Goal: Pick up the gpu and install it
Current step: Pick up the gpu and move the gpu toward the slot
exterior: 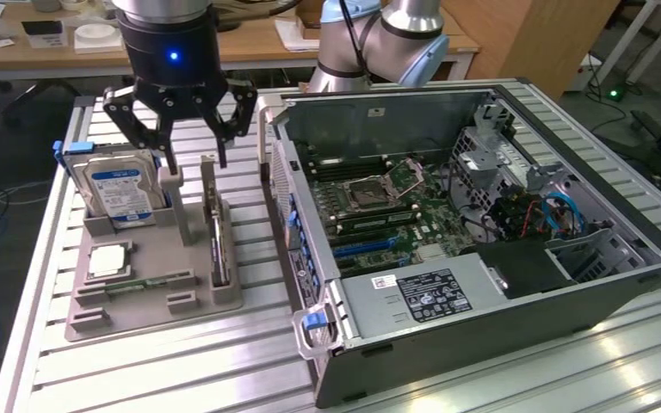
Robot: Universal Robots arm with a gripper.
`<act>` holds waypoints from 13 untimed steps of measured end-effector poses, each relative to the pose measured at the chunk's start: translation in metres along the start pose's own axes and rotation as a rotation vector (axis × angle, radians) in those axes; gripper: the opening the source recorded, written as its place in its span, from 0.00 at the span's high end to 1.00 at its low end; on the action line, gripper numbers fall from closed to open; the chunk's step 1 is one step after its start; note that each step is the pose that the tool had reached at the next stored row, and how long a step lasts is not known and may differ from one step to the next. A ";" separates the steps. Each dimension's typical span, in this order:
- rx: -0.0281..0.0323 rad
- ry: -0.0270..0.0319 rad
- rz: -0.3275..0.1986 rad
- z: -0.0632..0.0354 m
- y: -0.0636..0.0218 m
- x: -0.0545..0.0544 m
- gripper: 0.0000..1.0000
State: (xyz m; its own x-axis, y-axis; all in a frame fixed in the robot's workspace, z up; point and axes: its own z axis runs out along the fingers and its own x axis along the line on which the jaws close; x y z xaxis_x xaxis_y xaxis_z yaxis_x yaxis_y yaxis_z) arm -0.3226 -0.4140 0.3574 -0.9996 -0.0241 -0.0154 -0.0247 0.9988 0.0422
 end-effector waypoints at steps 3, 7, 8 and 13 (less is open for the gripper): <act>0.0000 0.0000 0.000 0.0014 -0.0002 0.000 0.41; 0.0000 0.0000 0.000 0.0034 -0.0004 0.000 0.41; 0.0000 0.0000 0.000 0.0039 -0.0005 0.000 0.41; 0.0000 0.0000 0.000 0.0068 -0.0006 0.000 0.41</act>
State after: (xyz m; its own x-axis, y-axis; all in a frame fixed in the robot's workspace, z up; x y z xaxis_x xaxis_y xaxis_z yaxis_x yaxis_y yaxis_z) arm -0.3226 -0.4143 0.3506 -0.9996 -0.0241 -0.0154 -0.0247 0.9988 0.0422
